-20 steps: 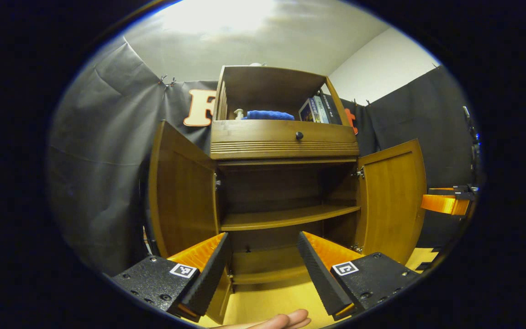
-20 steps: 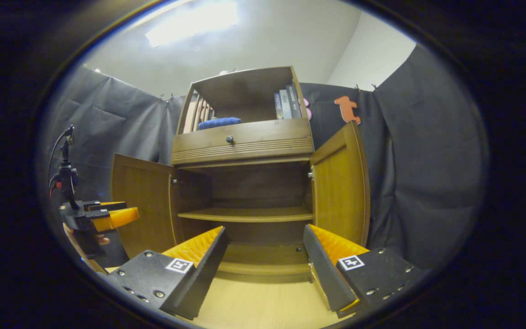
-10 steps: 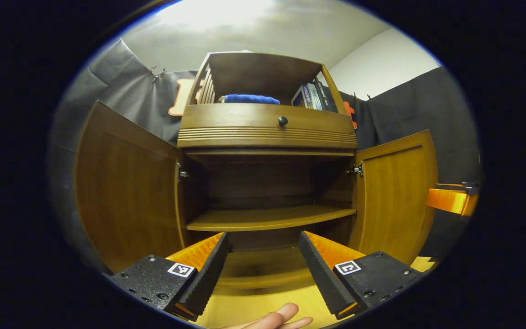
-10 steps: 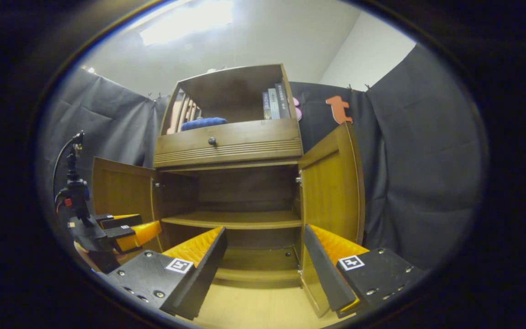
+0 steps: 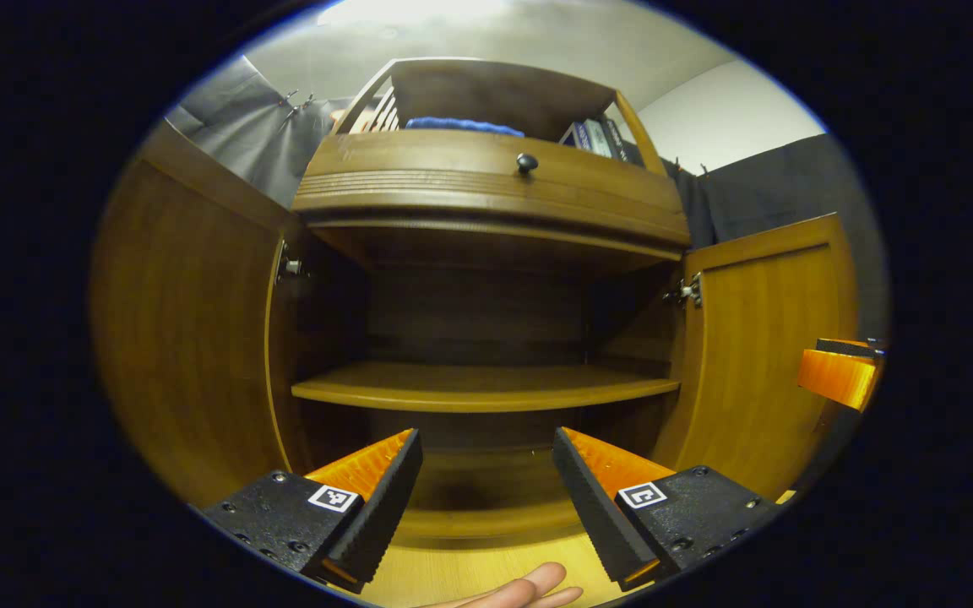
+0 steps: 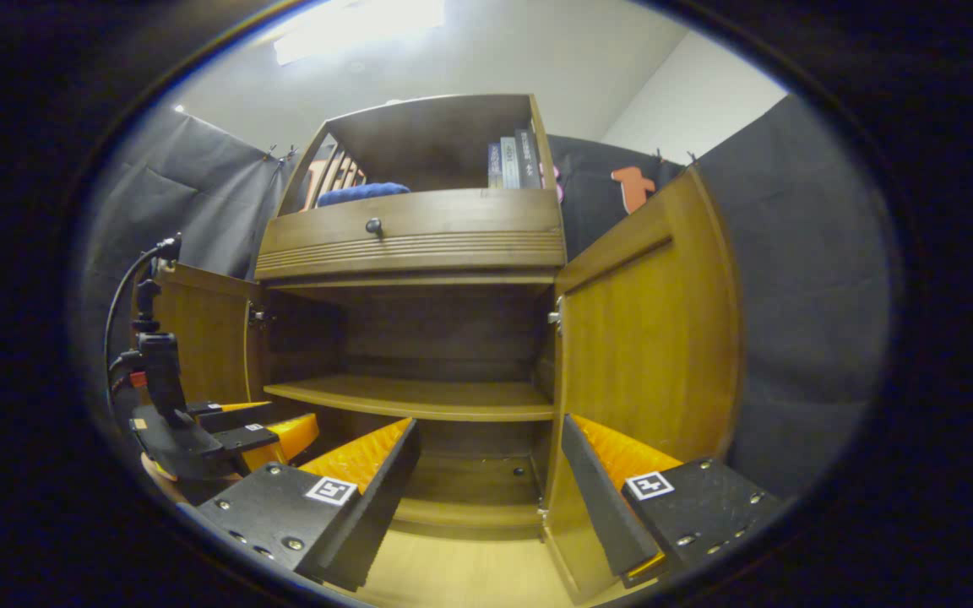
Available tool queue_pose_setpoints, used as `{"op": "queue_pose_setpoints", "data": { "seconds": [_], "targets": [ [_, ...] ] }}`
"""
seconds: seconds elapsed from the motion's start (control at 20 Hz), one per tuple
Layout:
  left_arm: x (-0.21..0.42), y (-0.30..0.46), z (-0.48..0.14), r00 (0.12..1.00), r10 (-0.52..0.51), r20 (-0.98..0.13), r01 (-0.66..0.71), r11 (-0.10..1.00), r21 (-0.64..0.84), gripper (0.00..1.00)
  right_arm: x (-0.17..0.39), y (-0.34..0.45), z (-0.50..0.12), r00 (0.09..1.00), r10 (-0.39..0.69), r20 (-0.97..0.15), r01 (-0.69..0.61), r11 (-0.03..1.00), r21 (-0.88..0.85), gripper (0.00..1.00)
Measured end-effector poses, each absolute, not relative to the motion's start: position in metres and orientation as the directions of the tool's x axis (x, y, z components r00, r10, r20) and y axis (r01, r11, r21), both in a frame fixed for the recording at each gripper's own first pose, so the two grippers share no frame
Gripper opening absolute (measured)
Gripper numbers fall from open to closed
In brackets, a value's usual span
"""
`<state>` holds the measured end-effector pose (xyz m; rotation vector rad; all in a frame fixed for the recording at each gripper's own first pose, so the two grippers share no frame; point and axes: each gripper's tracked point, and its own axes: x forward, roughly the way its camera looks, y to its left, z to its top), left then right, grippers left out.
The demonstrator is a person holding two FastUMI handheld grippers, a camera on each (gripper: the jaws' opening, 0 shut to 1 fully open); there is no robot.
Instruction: Open the right door of the double-door shoe cabinet with the right hand, and open the left door with the left hand.
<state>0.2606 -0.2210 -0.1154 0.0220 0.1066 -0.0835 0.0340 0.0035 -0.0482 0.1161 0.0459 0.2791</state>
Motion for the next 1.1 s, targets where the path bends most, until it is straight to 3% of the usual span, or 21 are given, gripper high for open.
{"op": "queue_pose_setpoints", "data": {
  "seconds": [0.2,0.25,0.3,1.1],
  "targets": [
    [0.267,-0.207,-0.115,0.994,-0.052,-0.099,0.057,0.997,0.050,0.94,0.055,0.016,-0.075,0.964,0.260,-0.053,-0.258,0.965,0.049,1.00],
    [0.267,-0.204,-0.112,0.995,-0.048,-0.088,0.053,0.997,0.050,0.99,0.056,0.023,-0.079,0.965,0.258,-0.051,-0.256,0.966,0.029,1.00],
    [0.266,-0.203,-0.110,0.996,-0.048,-0.080,0.052,0.998,0.045,0.94,0.056,0.028,-0.081,0.964,0.260,-0.051,-0.259,0.966,0.018,0.98],
    [0.238,-0.178,-0.084,0.998,-0.054,-0.032,0.055,0.998,0.008,0.94,0.029,0.050,-0.061,0.965,0.260,-0.032,-0.258,0.964,0.061,0.96]
  ]
}}
